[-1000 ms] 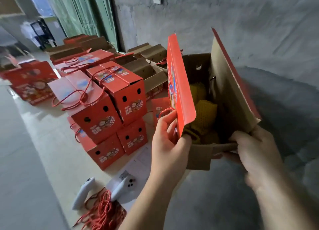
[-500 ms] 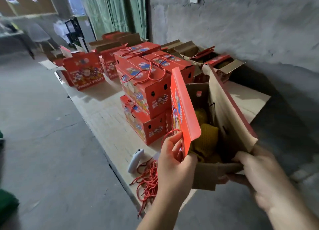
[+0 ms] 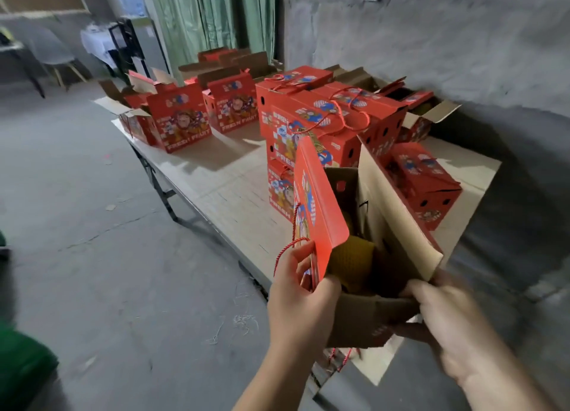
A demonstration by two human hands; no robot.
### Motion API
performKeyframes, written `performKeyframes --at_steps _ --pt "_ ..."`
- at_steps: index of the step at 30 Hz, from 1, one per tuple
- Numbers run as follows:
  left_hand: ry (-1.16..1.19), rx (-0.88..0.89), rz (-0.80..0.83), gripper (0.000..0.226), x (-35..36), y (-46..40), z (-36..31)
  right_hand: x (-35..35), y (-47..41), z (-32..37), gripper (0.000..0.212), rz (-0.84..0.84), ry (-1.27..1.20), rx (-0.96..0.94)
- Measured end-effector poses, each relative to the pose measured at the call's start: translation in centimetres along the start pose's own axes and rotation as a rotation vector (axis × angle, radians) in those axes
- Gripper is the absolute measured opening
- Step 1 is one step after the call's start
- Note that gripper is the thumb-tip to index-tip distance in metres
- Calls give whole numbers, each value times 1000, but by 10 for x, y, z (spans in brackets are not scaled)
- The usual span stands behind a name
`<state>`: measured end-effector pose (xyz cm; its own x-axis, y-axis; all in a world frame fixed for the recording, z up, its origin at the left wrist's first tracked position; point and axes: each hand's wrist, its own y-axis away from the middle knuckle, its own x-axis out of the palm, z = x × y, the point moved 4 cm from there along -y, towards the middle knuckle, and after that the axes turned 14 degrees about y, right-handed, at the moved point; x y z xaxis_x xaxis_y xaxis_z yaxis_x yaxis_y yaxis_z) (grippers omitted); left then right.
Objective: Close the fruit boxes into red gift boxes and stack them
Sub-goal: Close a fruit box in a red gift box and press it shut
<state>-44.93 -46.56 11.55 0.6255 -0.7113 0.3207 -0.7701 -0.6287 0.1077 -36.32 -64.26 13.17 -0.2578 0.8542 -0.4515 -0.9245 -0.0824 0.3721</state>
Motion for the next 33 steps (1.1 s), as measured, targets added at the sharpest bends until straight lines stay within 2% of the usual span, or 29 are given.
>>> performKeyframes --at_steps 3,9,16,21,26,29,33 --pt "9 20 -36 54 -30 -16 -7 33 -6 15 22 52 -33 -12" --pt "59 50 -114 46 -79 -72 -19 106 -50 49 17 59 22 -9" --pt "52 -8 -180 49 -131 -194 -24 208 -135 112 29 162 80 54" --pt "106 -24 -192 54 -154 -272 -33 268 -192 158 14 163 33 74" --pt "-13 4 -174 59 -180 -361 -34 320 -244 190 11 119 88 83" --pt "-130 23 -109 69 -199 -424 -32 350 -286 208 13 76 115 81" --pt "-396 -32 134 104 -223 -490 -17 391 -355 240 13 52 113 166"
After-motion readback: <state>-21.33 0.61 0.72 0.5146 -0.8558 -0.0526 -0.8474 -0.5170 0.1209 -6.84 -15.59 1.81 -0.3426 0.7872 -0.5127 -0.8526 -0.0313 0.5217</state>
